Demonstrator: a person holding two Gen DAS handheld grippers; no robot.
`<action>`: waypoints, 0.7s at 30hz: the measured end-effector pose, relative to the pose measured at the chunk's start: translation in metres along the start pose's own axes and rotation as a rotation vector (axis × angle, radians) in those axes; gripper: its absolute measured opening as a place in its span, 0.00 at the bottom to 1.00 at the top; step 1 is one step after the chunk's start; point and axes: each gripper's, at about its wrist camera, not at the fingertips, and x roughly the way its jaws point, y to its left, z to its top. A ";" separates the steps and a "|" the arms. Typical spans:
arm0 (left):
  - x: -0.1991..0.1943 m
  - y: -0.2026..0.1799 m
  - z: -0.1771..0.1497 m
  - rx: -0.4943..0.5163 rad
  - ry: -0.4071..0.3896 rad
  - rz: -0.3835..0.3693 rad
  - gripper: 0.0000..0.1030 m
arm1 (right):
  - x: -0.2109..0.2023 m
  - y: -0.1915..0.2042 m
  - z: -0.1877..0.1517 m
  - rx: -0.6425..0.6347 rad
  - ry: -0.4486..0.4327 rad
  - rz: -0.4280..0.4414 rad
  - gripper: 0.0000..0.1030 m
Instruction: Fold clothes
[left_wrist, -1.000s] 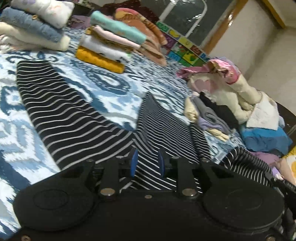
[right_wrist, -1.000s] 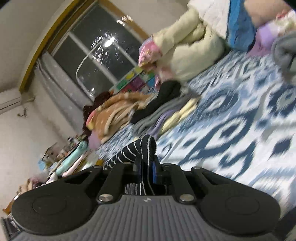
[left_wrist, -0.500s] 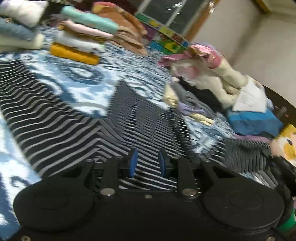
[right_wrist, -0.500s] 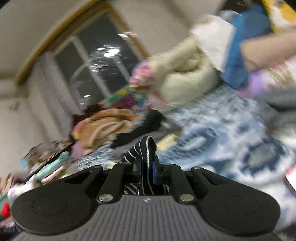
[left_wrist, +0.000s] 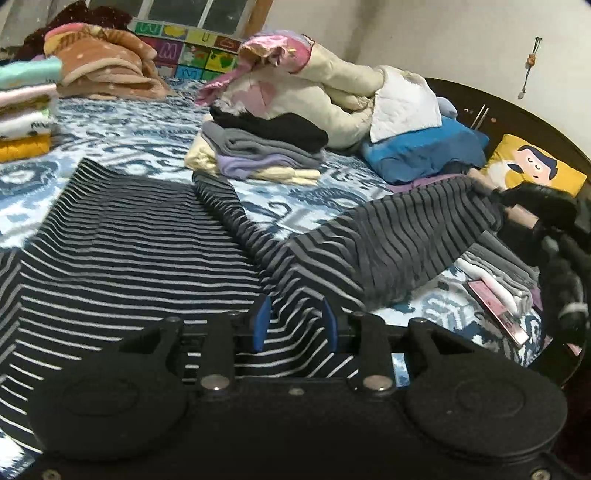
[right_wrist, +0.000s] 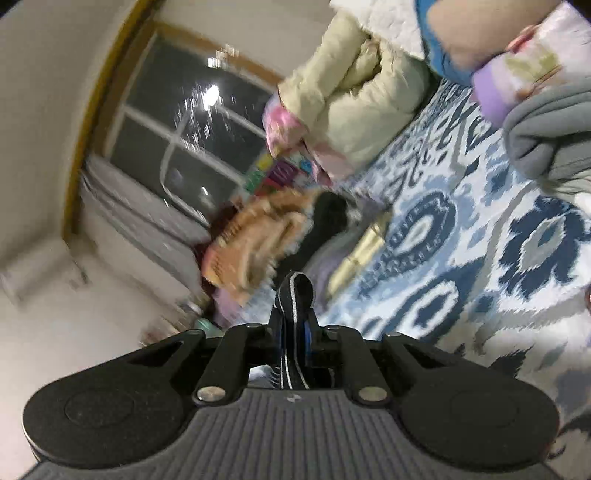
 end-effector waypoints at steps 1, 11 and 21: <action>0.002 0.001 -0.002 -0.001 0.006 0.000 0.28 | -0.007 -0.002 0.004 0.029 -0.022 0.015 0.12; 0.010 0.001 -0.010 -0.006 0.036 -0.015 0.28 | -0.040 -0.039 0.010 0.137 -0.100 -0.132 0.12; 0.012 -0.014 -0.014 0.043 0.053 -0.042 0.29 | -0.042 -0.084 0.022 0.254 -0.158 -0.169 0.14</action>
